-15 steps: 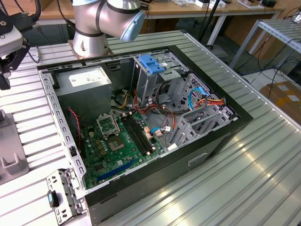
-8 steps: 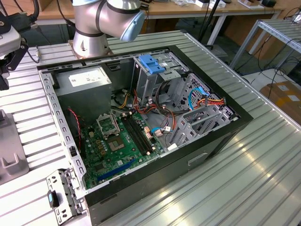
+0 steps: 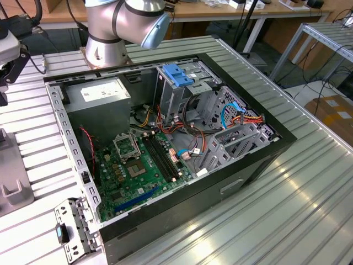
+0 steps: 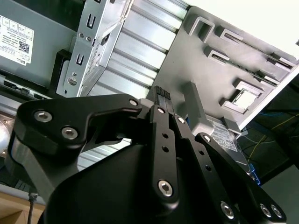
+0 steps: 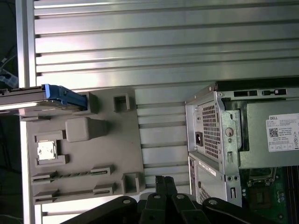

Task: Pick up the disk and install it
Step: 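Reach for the disk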

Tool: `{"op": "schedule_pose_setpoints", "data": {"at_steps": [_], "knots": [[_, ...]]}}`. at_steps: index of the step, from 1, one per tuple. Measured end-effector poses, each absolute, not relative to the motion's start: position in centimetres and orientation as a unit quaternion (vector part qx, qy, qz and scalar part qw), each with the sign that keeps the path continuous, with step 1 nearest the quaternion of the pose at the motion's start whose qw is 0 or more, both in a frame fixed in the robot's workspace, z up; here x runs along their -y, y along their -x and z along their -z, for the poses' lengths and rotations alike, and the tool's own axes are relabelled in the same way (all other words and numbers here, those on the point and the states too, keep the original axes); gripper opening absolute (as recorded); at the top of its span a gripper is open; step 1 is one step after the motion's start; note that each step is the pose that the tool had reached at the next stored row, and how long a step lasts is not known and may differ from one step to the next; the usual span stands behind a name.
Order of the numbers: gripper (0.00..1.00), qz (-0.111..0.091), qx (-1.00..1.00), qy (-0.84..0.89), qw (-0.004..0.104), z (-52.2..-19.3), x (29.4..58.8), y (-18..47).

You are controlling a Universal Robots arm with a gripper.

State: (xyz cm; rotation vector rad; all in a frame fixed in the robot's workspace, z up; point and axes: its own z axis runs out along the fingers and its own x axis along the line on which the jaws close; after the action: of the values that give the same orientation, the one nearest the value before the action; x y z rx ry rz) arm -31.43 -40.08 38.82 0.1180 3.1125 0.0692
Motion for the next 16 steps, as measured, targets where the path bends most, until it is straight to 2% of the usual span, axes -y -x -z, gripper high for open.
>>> {"op": "schedule_pose_setpoints", "data": {"at_steps": [16], "knots": [[0.10,-0.022,-0.999,-0.038,0.013,-38.79,40.08,32.15]]}}
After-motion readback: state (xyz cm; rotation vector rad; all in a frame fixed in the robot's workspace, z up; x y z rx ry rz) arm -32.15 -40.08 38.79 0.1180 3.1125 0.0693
